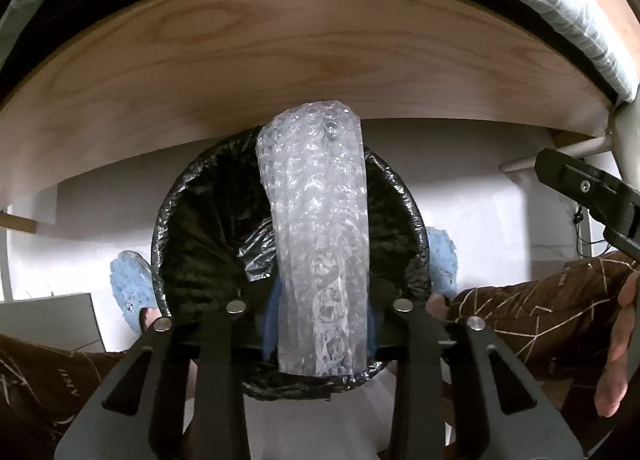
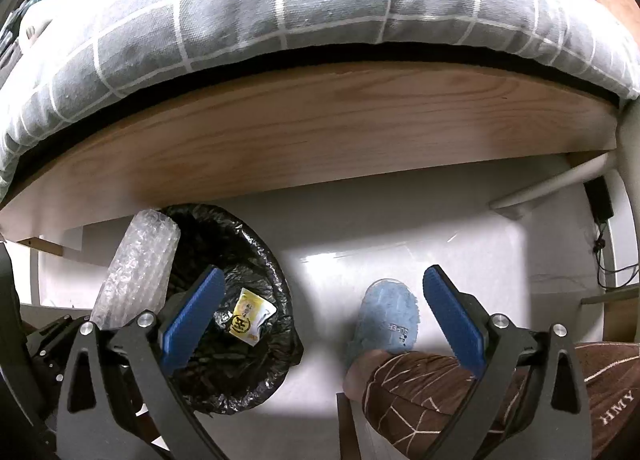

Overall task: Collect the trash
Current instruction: 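Open the right tool over the bin while the left tool releases the bubble wrap, then raise both open tools from the bin back toward the bed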

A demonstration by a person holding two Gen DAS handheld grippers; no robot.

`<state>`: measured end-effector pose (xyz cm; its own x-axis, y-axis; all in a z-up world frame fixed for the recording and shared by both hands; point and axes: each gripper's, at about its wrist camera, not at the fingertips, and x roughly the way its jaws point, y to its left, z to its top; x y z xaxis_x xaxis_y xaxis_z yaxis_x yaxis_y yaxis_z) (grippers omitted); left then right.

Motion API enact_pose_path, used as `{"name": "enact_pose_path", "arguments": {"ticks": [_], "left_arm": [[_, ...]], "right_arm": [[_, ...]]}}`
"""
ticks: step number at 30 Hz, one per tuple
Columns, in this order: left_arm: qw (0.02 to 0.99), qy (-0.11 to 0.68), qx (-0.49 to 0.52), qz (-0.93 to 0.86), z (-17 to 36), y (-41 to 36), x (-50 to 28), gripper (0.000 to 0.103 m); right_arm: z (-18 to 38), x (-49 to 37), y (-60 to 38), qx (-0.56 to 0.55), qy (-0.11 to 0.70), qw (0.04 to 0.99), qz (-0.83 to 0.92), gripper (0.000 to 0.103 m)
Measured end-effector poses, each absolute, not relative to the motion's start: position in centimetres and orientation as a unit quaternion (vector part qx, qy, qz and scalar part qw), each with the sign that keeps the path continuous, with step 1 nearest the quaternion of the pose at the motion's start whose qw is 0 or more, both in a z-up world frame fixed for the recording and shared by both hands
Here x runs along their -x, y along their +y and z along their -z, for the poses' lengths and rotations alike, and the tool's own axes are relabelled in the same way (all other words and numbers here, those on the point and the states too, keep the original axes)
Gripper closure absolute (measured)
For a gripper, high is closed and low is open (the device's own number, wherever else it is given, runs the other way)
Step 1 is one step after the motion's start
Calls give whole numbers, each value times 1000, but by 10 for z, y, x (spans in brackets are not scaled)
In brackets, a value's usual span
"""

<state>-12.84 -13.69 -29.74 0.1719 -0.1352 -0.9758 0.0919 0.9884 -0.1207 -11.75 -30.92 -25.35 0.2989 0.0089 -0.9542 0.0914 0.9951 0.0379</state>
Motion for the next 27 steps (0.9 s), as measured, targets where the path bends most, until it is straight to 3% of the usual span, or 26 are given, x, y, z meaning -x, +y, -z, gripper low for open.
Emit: {"name": "enact_pose_path", "arguments": {"ticks": [4, 6, 12, 18, 27], "left_arm": [[769, 636, 18, 67, 299, -131, 129, 48], [770, 635, 17, 62, 299, -126, 129, 35], [778, 627, 7, 41, 296, -115, 128, 15], [796, 605, 5, 28, 282, -99, 129, 7], [828, 561, 16, 2, 228, -72, 132, 6]], "right_arm": [[255, 118, -308, -43, 592, 804, 23, 8], [255, 118, -307, -43, 592, 804, 22, 8], [257, 116, -297, -38, 594, 804, 14, 8], [247, 113, -287, -33, 584, 811, 5, 8], [211, 114, -272, -25, 555, 831, -9, 8]]}}
